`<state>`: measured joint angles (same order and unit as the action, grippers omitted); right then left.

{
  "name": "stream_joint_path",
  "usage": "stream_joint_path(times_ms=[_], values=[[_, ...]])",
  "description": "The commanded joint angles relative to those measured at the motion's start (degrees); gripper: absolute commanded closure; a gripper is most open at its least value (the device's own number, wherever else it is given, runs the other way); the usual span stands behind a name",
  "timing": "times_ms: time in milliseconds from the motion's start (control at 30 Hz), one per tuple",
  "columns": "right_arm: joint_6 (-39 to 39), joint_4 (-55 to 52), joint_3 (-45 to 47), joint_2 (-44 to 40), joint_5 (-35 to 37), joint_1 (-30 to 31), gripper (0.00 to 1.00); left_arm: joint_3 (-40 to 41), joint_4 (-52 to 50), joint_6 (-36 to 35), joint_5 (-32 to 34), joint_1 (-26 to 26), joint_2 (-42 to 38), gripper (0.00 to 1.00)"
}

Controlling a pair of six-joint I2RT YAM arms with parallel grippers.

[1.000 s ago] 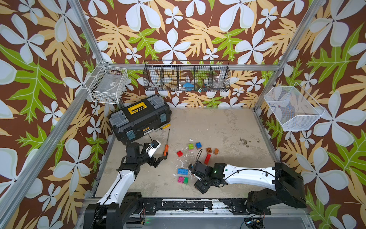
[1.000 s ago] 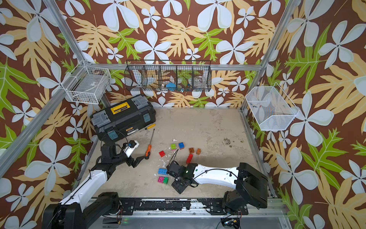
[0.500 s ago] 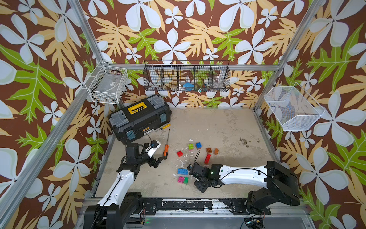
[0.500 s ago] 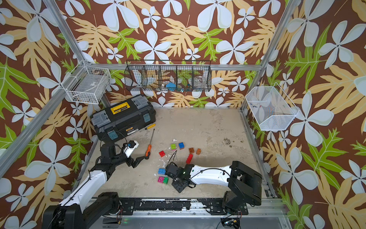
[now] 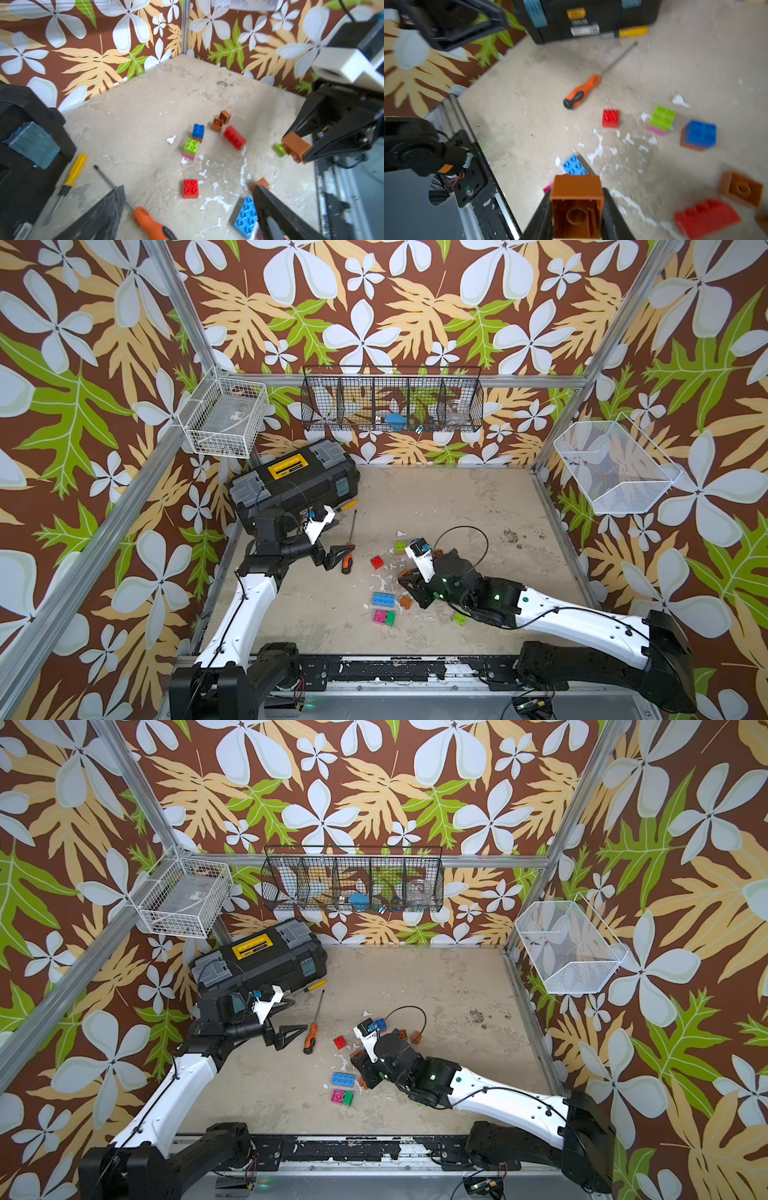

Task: Assemble the letter h with lego
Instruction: Assemble the lego brick with the lego brick.

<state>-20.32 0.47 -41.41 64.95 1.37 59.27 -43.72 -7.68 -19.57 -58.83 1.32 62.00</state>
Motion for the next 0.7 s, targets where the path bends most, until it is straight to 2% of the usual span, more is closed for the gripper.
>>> stream_joint_path(times_ms=[0,100,200,433,567,600,667], values=[[13.1,21.0,3.5,-1.1,3.7,-0.1,0.72,-4.0,-1.6,18.5,-8.4,-0.2,2.3,0.02],[19.0,31.1,5.3,-0.5,5.4,-0.1,0.70,-7.0,-1.7,30.3,-14.5,-0.6,5.8,0.04],[26.2,42.7,7.9,1.9,4.1,-0.1,0.70,-7.6,-1.6,37.7,-18.4,-2.3,8.9,0.06],[35.4,56.9,9.0,8.6,1.2,-0.1,0.71,-6.2,1.8,45.4,-25.2,-4.3,10.0,0.14],[42.2,61.2,9.5,11.0,-8.9,-0.1,0.75,-2.4,11.0,52.6,-27.0,-6.7,8.2,0.18],[43.4,61.9,9.5,11.7,-10.5,-0.1,0.76,-1.3,14.2,55.4,-27.4,-7.3,7.9,0.18],[43.2,63.0,8.9,13.2,-10.7,-0.1,0.76,-1.2,14.9,56.5,-28.5,-8.5,8.1,0.17]])
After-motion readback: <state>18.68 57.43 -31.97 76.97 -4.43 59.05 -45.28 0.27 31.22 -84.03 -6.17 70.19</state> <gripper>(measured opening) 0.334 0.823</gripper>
